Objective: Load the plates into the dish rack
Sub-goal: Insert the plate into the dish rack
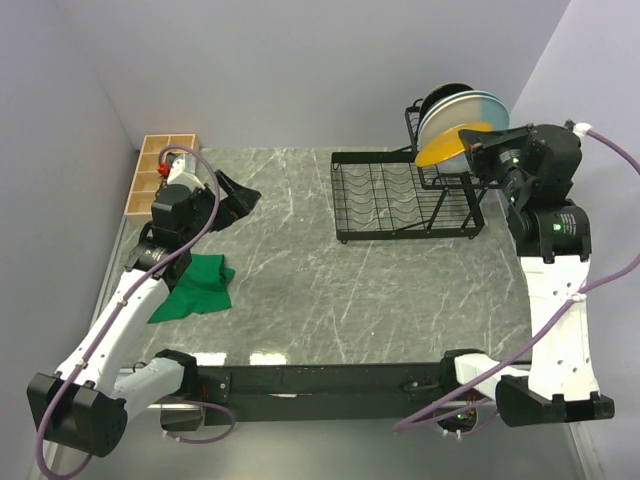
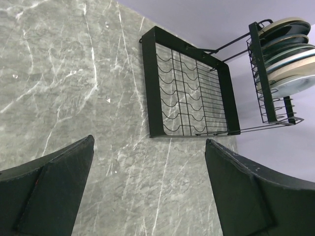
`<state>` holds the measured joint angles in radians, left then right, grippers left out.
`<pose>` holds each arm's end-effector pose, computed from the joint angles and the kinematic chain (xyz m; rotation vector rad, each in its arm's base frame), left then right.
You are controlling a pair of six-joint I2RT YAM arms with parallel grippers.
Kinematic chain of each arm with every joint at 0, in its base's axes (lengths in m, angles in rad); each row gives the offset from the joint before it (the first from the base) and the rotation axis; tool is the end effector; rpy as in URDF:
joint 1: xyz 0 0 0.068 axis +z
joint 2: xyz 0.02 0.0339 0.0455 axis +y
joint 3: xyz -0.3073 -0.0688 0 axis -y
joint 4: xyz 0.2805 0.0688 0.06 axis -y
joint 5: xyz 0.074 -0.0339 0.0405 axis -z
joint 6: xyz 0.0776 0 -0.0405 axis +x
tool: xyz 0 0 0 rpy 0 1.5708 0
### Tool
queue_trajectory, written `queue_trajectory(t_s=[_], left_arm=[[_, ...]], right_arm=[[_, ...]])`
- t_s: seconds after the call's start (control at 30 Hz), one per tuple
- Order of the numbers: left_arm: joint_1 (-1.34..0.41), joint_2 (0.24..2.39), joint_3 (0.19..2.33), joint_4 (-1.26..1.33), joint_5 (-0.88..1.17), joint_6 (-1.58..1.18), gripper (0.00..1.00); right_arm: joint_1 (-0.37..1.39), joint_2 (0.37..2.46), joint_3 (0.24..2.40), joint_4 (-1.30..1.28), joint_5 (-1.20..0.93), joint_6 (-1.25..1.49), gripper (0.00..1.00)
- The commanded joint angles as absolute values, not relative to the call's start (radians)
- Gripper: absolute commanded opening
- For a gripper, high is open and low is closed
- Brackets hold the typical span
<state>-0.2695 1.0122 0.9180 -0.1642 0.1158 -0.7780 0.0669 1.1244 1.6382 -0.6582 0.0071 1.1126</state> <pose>0.2753 -0.0853 0.3688 -0.3977 1.8692 -0.8311 0.2516 0.0163 0.5590 0.9005 1.5513 0.8577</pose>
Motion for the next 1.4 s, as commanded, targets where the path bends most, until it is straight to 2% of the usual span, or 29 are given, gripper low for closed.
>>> queue_trajectory(t_s=[0.0,0.37,1.37], left_arm=[[-0.265,1.016,0.933,-0.161,0.120,-0.801,0.99],[-0.265,1.123,1.012,-0.190,0.126,-0.779,0.99],[-0.250,1.382,1.160,-0.118,0.186,-0.732,0.99]], right_arm=[[0.005,1.118,1.701,-0.727,-0.012,1.342,0.00],[-0.106,1.137,1.609,-0.736,-0.005,1.493,0.00],[-0.156,1.391,1.770,-0.761,0.083,1.445,0.00]])
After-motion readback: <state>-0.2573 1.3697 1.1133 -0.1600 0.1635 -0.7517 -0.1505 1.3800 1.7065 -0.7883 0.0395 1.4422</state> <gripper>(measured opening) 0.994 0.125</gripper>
